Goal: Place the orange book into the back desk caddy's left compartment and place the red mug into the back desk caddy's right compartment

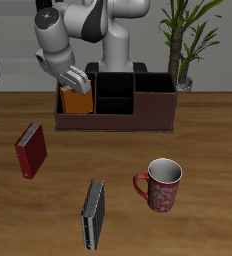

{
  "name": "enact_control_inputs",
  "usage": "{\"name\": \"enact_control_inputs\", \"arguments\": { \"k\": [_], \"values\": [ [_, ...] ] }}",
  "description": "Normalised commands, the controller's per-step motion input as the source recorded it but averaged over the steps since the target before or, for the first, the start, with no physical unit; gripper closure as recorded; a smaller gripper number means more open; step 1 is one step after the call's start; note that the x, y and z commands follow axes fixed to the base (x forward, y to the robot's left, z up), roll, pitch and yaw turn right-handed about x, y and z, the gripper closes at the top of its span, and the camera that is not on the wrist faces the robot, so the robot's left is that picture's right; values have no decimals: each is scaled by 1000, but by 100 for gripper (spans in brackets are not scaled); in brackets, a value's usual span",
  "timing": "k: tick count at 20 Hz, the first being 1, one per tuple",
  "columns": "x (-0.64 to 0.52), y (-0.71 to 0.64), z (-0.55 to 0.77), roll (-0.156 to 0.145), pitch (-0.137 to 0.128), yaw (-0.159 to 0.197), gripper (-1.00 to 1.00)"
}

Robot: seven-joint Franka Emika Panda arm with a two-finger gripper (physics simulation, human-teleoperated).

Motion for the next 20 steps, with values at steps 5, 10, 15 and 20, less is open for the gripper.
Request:
{"name": "enact_control_inputs", "arguments": {
  "k": [5, 10, 15, 20],
  "values": [
    [26, 39, 40, -10, -11, -15, -100],
    [13, 72, 189, -13, -42, 31, -100],
    [7, 141, 306, -23, -75, 74, -100],
    [110, 277, 293, -44, -99, 162, -100]
  ]
}}
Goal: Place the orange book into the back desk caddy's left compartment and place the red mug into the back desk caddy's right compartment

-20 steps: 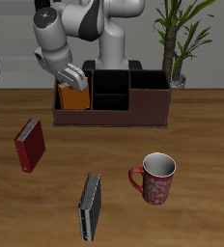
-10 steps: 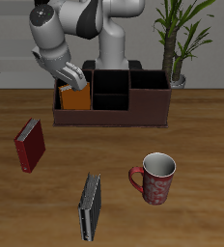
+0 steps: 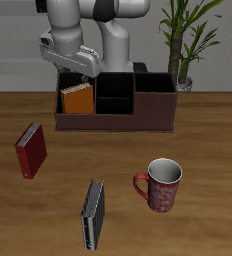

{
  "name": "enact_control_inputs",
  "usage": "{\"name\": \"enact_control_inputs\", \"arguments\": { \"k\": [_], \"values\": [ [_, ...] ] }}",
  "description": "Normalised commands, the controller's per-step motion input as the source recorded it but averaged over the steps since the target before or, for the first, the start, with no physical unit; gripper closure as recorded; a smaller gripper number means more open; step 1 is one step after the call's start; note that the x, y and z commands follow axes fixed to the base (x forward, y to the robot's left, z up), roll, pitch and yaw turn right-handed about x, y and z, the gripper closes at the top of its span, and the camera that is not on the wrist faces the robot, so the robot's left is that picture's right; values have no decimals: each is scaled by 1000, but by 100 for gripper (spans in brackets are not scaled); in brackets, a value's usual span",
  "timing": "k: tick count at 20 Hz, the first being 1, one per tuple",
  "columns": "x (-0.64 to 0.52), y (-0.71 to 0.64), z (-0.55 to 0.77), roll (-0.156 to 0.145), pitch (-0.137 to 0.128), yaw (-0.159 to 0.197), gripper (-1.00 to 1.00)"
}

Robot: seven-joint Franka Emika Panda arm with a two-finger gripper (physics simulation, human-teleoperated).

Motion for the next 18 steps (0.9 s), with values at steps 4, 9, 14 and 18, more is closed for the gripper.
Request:
{"name": "enact_control_inputs", "arguments": {
  "k": [4, 9, 14, 18],
  "values": [
    [300, 350, 298, -114, -166, 308, -100],
    [483, 427, 241, -29, -70, 210, -100],
    [399, 287, 271, 19, -50, 127, -100],
    [527, 443, 222, 87, -26, 164, -100]
  ]
}}
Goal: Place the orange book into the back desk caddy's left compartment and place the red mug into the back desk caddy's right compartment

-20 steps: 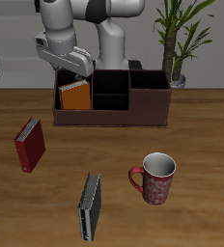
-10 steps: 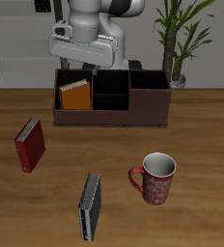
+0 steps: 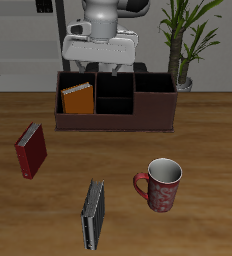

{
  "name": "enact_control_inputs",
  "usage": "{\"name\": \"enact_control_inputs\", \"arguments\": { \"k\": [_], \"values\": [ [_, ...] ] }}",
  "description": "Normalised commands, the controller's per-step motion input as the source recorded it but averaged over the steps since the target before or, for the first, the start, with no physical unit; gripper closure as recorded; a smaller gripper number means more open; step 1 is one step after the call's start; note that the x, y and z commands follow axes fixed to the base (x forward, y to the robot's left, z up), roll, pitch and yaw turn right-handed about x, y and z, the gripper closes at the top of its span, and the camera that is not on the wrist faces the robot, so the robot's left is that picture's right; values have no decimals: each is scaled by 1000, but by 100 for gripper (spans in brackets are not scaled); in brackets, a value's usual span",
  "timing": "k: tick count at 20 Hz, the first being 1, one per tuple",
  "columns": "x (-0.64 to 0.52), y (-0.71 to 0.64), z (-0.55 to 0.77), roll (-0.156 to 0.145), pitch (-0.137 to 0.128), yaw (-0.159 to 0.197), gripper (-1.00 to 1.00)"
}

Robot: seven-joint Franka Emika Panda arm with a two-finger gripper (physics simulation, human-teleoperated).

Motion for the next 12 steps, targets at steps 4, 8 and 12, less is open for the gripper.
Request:
{"name": "enact_control_inputs", "arguments": {
  "k": [4, 8, 12],
  "values": [
    [445, 155, 68, 13, -10, 108, -100],
    [543, 215, 61, -31, 2, 32, -100],
    [386, 271, -40, 20, 2, 42, -100]
  ]
}}
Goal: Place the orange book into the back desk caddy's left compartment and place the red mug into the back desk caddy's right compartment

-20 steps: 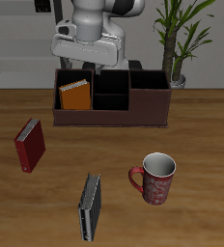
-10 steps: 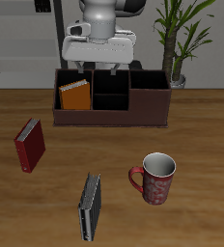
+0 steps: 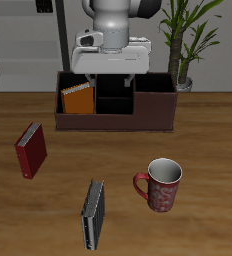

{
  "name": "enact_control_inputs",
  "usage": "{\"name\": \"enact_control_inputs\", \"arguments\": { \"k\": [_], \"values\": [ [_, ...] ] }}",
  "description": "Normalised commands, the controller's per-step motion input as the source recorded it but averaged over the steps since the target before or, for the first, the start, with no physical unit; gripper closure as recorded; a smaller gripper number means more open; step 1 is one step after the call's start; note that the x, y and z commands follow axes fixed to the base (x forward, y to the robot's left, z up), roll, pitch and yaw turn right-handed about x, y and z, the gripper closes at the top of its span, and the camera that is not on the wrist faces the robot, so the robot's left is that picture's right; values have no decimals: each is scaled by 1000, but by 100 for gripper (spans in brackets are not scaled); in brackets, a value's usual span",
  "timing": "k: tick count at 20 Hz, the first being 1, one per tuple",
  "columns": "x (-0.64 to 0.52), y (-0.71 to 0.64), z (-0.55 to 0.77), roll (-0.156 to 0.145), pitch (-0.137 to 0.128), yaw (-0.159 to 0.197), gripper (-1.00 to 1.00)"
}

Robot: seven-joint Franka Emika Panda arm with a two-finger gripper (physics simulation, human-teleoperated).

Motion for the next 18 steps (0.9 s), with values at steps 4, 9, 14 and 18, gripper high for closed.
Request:
{"name": "enact_control_inputs", "arguments": {
  "k": [4, 9, 14, 18],
  "values": [
    [586, 307, -112, 9, 18, 70, -100],
    [607, 25, -183, -23, 23, -38, -100],
    [313, -26, -175, -2, 6, -90, -100],
    [207, 116, -189, 18, -36, -193, -100]
  ]
}}
